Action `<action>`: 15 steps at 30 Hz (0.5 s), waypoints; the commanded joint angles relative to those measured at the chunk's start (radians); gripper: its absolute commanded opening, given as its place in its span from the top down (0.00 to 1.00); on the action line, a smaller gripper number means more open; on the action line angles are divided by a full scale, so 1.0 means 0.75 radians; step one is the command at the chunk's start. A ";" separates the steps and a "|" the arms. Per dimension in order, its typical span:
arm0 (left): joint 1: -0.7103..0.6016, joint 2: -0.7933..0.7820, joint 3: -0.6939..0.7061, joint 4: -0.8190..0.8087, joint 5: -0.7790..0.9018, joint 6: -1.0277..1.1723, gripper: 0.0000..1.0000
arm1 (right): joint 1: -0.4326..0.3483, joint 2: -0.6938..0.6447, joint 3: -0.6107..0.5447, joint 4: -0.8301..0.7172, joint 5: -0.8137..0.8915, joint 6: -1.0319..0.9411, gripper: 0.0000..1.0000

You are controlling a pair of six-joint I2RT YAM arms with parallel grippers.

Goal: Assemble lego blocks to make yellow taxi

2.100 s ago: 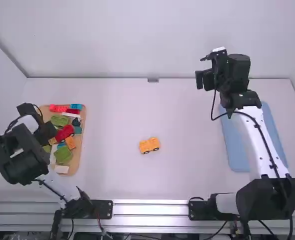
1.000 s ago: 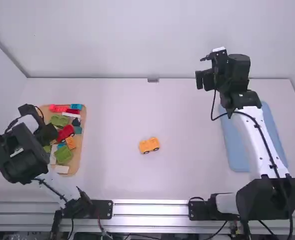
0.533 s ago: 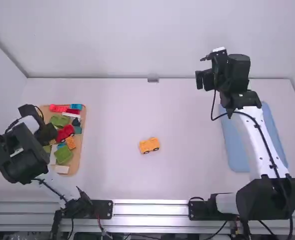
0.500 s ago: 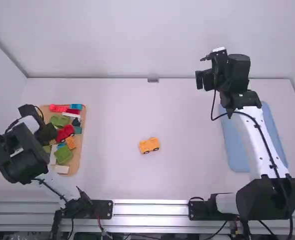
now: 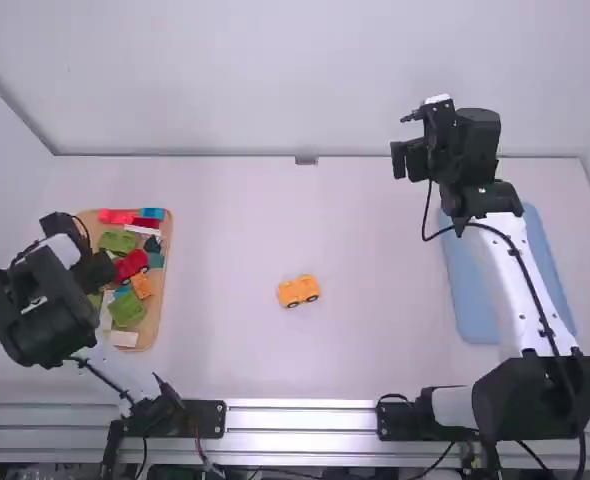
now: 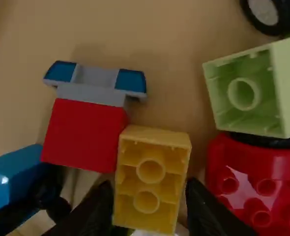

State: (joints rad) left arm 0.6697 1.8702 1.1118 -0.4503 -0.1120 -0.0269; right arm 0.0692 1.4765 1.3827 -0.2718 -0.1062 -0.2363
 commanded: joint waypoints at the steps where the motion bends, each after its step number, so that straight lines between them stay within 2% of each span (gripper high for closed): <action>1: 0.007 0.020 -0.008 0.000 0.049 0.036 0.60 | 0.006 0.010 0.040 0.003 -0.003 0.006 0.01; 15: 0.007 0.020 -0.069 0.065 0.023 0.032 0.59 | 0.006 0.010 0.040 0.008 -0.003 0.006 0.01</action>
State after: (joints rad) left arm 0.6697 1.8702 1.0782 -0.4019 -0.0986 -0.0093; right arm 0.0692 1.4765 1.3827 -0.2714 -0.1051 -0.2379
